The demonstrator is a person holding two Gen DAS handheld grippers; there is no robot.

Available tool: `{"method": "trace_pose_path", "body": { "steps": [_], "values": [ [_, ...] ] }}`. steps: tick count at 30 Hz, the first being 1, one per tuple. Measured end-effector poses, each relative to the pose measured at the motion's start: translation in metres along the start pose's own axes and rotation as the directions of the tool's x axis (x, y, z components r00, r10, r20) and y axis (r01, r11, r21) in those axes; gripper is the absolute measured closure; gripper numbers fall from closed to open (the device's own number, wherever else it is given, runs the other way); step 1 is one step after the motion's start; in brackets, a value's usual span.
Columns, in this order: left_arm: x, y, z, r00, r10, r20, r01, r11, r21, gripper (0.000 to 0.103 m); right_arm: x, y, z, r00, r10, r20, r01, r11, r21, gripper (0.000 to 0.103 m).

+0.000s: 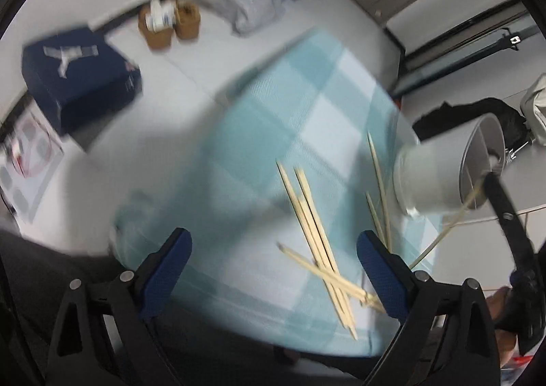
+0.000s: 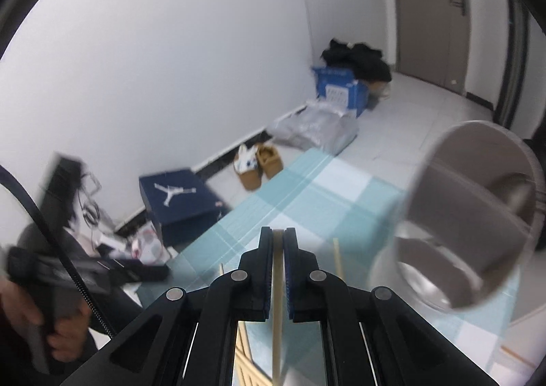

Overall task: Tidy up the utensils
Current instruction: 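Grasp a bamboo chopstick with the right gripper and lift it, then close the left gripper on a bamboo chopstick and lift it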

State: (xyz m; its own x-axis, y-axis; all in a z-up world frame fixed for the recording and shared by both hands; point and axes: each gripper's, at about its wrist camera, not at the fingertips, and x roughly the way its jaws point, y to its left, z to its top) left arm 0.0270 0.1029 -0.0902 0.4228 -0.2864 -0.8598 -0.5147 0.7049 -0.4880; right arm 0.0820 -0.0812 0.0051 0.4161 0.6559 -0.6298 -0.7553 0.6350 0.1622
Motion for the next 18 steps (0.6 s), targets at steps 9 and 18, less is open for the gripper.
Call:
{"method": "trace_pose_path", "body": {
  "steps": [9, 18],
  "values": [
    [0.020, -0.012, -0.010, 0.995, 0.083, -0.064, -0.088, 0.993, -0.085, 0.024, -0.050, -0.020, -0.014, 0.993, -0.021, 0.113, 0.018, 0.999, 0.027, 0.098],
    [0.031, -0.028, -0.014, 0.974, 0.208, -0.090, -0.218, 0.967, -0.131, 0.041, -0.066, -0.032, -0.021, 0.986, -0.030, 0.164, 0.023, 0.999, 0.040, 0.097]
  ]
}}
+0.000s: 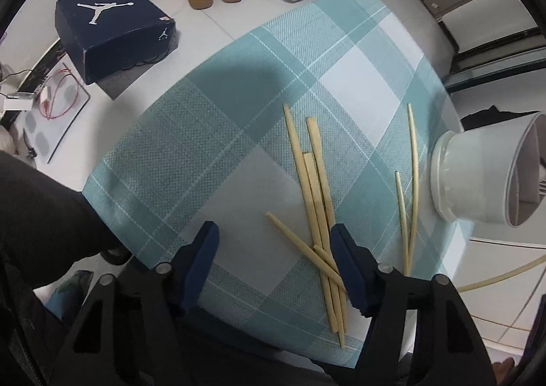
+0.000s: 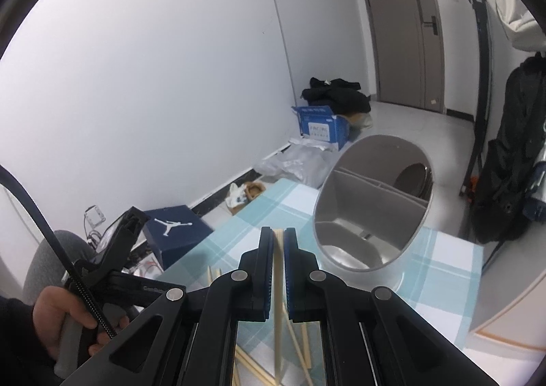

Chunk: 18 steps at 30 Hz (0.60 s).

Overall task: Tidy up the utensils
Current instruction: 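Close the left gripper on a bamboo chopstick and lift it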

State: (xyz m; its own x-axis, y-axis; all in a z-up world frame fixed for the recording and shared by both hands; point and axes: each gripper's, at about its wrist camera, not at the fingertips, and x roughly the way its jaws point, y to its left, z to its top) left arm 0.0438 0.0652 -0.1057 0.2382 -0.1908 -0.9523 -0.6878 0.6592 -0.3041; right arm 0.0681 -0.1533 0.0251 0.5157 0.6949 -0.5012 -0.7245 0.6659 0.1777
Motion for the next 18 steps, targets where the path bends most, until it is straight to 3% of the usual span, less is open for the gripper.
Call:
{"method": "trace_pose_path", "body": {
  "steps": [2, 3, 5, 18],
  "values": [
    [0.003, -0.004, 0.001, 0.999, 0.040, 0.000, -0.040, 0.999, -0.001, 0.047, -0.003, -0.002, -0.002, 1.000, -0.002, 0.013, 0.002, 1.000, 0.000, 0.098],
    [0.003, -0.005, 0.001, 0.999, 0.047, 0.002, -0.047, 0.999, -0.006, 0.060, -0.004, -0.004, -0.003, 1.000, 0.001, 0.017, -0.001, 1.000, 0.009, 0.097],
    [0.004, -0.009, 0.003, 0.995, 0.097, 0.014, -0.097, 0.995, -0.001, 0.071, -0.007, -0.009, -0.005, 1.000, 0.011, 0.021, -0.011, 0.999, 0.034, 0.098],
    [0.010, -0.011, 0.007, 0.989, 0.143, -0.032, -0.146, 0.984, -0.103, 0.076, -0.021, -0.022, -0.007, 0.999, 0.017, 0.045, -0.020, 0.998, 0.057, 0.098]
  ]
}}
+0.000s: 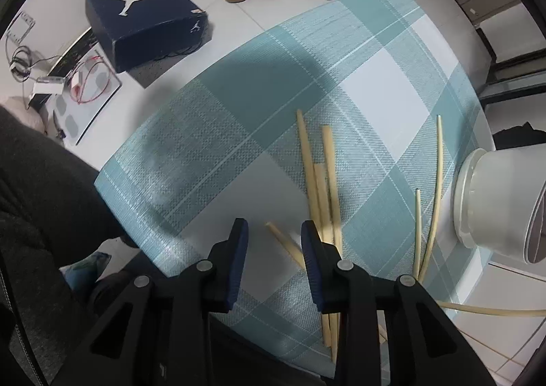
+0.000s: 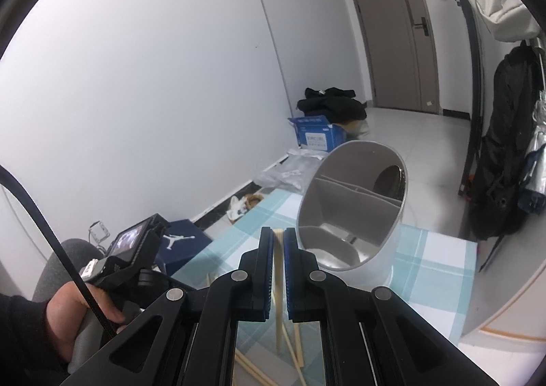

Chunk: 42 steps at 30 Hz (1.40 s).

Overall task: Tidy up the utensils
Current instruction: 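Close the left gripper on a bamboo chopstick and lift it, then carry the chopstick with the left gripper over the holder while the right carries its chopstick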

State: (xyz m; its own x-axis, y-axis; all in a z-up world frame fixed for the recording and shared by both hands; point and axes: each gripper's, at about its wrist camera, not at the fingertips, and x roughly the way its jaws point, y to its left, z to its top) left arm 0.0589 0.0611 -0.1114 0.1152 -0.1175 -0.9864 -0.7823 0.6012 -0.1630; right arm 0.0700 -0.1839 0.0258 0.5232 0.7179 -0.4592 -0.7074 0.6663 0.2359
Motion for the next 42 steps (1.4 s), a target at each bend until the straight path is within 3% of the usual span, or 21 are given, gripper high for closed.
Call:
{"method": "trace_pose_path", "body": {
  "steps": [12, 14, 15, 19, 25, 31, 35, 42],
  "values": [
    [0.004, -0.015, -0.003, 0.999, 0.016, -0.052, -0.015, 1.000, 0.010, 0.076, -0.009, -0.002, 0.003, 0.999, 0.017, 0.028, -0.017, 1.000, 0.023, 0.098],
    [0.005, -0.013, -0.001, 0.998, 0.022, -0.058, -0.021, 1.000, 0.004, 0.079, -0.009, -0.003, 0.003, 0.999, 0.018, 0.027, -0.019, 1.000, 0.024, 0.097],
    [0.005, -0.012, 0.000, 0.998, 0.024, -0.059, -0.024, 1.000, -0.001, 0.087, -0.008, -0.003, 0.003, 1.000, 0.016, 0.027, -0.017, 1.000, 0.025, 0.098],
    [0.007, -0.011, 0.004, 0.997, 0.022, -0.079, -0.023, 1.000, -0.007, 0.099, -0.008, -0.006, 0.004, 1.000, 0.013, 0.025, -0.013, 0.999, 0.035, 0.098],
    [0.010, -0.014, 0.003, 0.998, 0.015, -0.069, -0.016, 1.000, -0.017, 0.101, -0.009, -0.007, 0.003, 1.000, 0.006, 0.022, -0.007, 0.999, 0.048, 0.098],
    [0.002, -0.017, 0.003, 1.000, -0.021, -0.001, 0.021, 1.000, 0.018, 0.102, -0.008, -0.005, 0.002, 1.000, -0.004, 0.016, 0.003, 0.999, 0.037, 0.097],
    [-0.011, -0.017, 0.003, 0.993, -0.089, 0.072, 0.085, 0.994, 0.066, 0.102, -0.007, -0.003, 0.001, 1.000, -0.011, 0.011, 0.011, 1.000, 0.023, 0.097],
    [-0.047, -0.025, -0.004, 0.951, -0.213, 0.222, 0.169, 0.965, 0.200, 0.102, -0.001, -0.008, -0.001, 1.000, -0.017, -0.001, 0.017, 0.998, 0.053, 0.098]
  ]
}}
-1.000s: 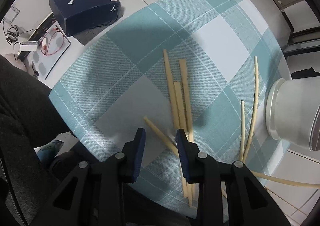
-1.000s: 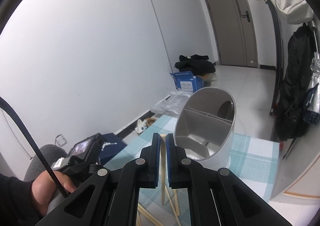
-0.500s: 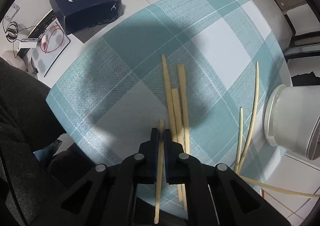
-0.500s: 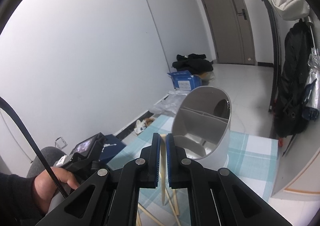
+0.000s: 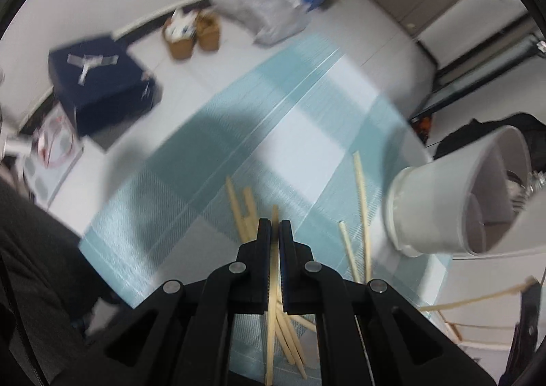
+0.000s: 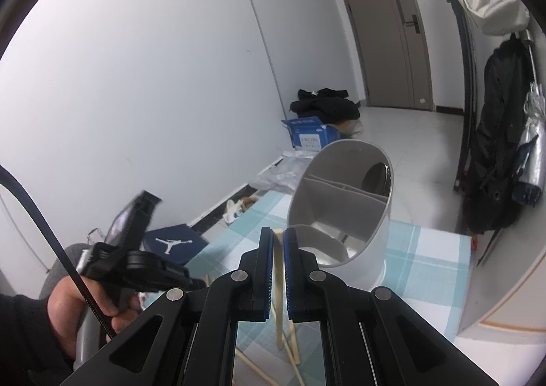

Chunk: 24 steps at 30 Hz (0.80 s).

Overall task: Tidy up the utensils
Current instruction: 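Carry the chopstick with the left gripper over the holder while the right carries its chopstick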

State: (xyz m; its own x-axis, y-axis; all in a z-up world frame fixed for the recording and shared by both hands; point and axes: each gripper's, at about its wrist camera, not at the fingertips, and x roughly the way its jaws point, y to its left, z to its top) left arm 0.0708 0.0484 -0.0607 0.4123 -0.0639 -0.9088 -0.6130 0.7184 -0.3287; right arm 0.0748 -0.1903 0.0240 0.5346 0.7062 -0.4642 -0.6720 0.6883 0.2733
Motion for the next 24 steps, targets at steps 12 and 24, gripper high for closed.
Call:
{"method": "trace_pose_path", "body": {
  "steps": [12, 24],
  "values": [
    [-0.058, -0.028, -0.002, 0.957, -0.200, 0.212, 0.129, 0.942, 0.309, 0.102, -0.006, 0.005, -0.002, 0.998, -0.060, 0.011, 0.060, 0.998, 0.032, 0.098],
    [-0.085, -0.046, 0.000, 0.919, -0.344, 0.192, 0.224, 0.857, 0.464, 0.102, -0.016, 0.019, 0.002, 0.991, -0.130, 0.028, 0.128, 0.990, 0.052, 0.098]
  ]
}}
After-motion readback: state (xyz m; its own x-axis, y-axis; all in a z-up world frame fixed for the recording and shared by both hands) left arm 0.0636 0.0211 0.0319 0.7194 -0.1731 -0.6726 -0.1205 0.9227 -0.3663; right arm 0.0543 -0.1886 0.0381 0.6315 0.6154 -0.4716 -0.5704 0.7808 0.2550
